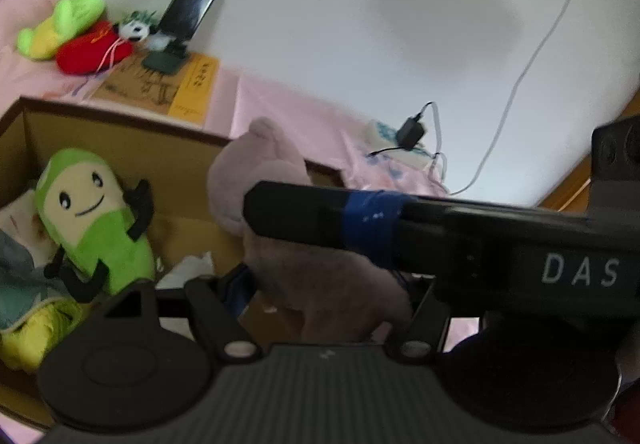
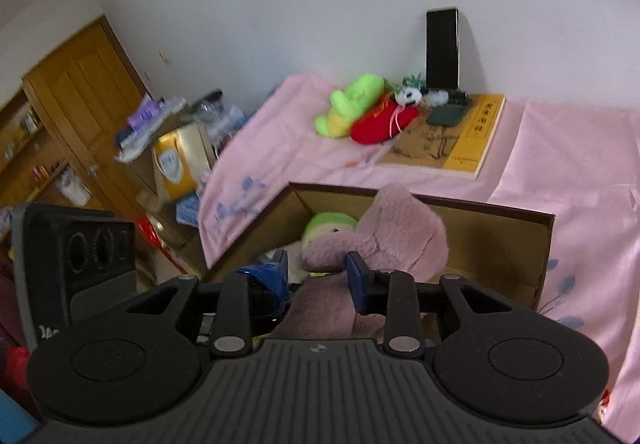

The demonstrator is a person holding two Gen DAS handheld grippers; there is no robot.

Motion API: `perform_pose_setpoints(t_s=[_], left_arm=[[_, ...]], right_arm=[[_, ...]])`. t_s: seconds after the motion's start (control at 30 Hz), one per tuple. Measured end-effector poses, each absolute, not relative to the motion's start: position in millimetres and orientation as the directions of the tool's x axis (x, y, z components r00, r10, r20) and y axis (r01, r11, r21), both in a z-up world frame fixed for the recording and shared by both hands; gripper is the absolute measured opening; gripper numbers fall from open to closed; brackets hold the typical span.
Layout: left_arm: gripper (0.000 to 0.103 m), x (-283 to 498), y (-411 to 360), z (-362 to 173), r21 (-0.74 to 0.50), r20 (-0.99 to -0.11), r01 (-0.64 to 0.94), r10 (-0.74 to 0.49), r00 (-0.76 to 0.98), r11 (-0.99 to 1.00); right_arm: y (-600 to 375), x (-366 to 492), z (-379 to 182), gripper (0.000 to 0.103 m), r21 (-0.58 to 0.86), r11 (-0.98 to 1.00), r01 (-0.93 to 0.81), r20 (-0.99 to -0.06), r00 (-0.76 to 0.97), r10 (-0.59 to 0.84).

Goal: Organize soft objects
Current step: 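Lift the pink teddy bear with the right gripper toward the box, then open the right gripper to drop the teddy bear in the box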

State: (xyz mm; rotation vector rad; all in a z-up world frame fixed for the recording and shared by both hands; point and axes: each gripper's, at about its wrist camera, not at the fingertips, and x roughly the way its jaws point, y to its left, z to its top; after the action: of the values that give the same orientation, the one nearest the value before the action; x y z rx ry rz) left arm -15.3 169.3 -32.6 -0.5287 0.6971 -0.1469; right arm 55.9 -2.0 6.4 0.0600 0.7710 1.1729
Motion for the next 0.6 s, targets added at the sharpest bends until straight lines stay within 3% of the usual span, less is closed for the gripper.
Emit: perform_pose_setpoints(t_s=[0.27, 0.6], left_arm=[[0.063, 15, 166, -59, -0.481, -0.673, -0.135, -0.266, 0.690, 0.867], [0.063, 46, 139, -69, -0.443, -0.750, -0.005, -0.367, 0.550, 0.897]], right_arm=[[11, 77, -22, 0.013, 0.349, 0.459, -0.817, -0.627, 0.161, 0.762], [-20, 88, -37, 0.012, 0.428, 0.571, -0.701, -0.641, 0.210, 0.739]])
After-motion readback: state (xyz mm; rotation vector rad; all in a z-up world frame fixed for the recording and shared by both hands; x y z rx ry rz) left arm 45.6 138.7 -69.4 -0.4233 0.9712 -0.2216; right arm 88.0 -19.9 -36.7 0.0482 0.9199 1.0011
